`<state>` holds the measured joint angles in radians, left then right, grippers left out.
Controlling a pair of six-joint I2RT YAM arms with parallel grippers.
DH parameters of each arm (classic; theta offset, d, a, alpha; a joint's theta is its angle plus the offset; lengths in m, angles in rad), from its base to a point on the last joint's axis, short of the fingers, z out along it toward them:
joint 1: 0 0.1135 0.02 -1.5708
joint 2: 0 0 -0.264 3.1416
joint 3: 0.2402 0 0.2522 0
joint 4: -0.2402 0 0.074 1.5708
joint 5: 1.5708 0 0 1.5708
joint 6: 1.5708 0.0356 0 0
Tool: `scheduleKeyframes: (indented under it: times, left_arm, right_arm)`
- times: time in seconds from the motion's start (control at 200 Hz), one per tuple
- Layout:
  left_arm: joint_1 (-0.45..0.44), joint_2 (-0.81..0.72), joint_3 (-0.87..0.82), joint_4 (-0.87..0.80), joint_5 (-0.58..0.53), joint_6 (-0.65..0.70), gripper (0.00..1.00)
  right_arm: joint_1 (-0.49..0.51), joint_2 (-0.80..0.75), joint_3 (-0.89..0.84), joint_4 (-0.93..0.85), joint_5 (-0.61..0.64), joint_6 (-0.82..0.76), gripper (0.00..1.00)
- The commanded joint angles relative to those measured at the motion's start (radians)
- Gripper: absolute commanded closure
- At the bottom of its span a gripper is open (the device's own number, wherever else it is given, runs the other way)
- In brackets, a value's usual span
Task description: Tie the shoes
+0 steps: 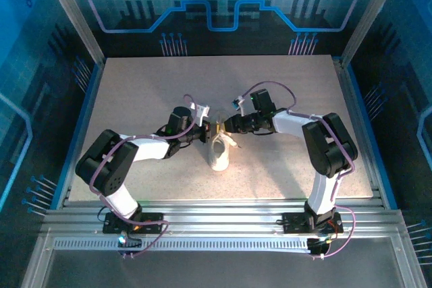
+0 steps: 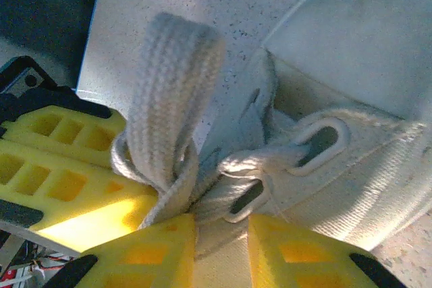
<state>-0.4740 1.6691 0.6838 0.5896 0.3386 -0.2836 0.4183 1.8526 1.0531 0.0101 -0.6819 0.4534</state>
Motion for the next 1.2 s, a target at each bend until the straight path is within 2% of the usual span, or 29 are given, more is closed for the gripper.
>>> scheduleKeyframes:
  times: [0.0,0.43,0.741,1.011,1.191]
  left_arm:
    - [0.006,0.008,-0.019,0.020,0.039,-0.006,1.00]
    - [0.043,0.028,-0.054,0.092,0.093,-0.060,1.00]
    - [0.053,0.049,-0.055,0.130,0.116,-0.095,1.00]
    - [0.054,0.025,-0.066,0.125,0.110,-0.092,1.00]
    - [0.055,-0.003,-0.073,0.107,0.103,-0.078,1.00]
  right_arm:
    - [0.014,-0.001,0.018,0.029,-0.036,0.014,0.74]
    - [0.017,0.010,-0.014,0.167,-0.122,0.093,0.68]
    - [0.033,0.015,-0.012,0.133,-0.129,0.059,0.67]
    - [0.050,-0.012,0.052,-0.075,-0.020,-0.081,0.87]
    - [0.065,-0.016,0.107,-0.194,0.049,-0.151,0.95]
